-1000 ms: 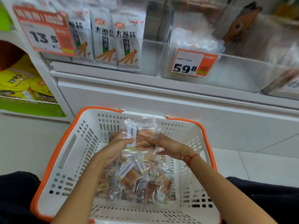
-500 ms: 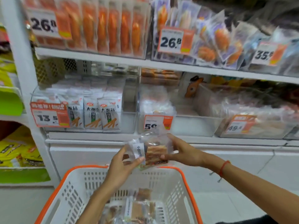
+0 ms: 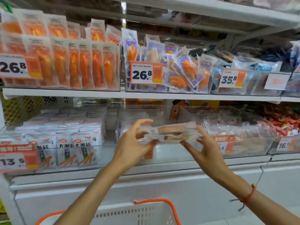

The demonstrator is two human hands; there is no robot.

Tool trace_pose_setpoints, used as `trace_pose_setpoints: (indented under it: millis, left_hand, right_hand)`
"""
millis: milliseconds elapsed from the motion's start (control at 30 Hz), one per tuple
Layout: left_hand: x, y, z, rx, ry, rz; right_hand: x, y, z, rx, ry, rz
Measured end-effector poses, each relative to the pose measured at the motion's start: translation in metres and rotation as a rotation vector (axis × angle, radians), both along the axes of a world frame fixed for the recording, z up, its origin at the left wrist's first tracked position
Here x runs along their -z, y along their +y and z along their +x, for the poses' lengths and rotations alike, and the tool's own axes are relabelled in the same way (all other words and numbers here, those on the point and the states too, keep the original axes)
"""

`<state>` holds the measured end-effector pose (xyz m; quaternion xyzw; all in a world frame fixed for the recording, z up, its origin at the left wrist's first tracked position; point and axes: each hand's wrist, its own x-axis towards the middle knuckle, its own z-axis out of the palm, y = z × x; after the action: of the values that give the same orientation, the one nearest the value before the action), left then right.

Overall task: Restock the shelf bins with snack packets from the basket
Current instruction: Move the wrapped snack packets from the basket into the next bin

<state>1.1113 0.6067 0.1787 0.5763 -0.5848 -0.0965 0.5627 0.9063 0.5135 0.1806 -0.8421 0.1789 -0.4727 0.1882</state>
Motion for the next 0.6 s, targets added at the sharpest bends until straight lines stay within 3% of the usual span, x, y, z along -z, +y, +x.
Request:
trace_pose_setpoints:
  millis: [333, 533, 600]
  left_hand:
    - [-0.022, -0.106, 0.014, -0.265, -0.218, 0.076]
    - [-0.026, -0.167, 0.038, -0.281, -0.363, 0.238]
    - [-0.026, -0.185, 0.048, -0.252, -0.367, 0.318]
  right_hand:
    - [0.010, -0.075, 0.022, 0.295, -0.045, -0.078]
    - [0.005, -0.116, 0.055, 0.331, -0.025, -0.014]
    - [0.003, -0.129, 0.067, 0.361, 0.033, 0.092]
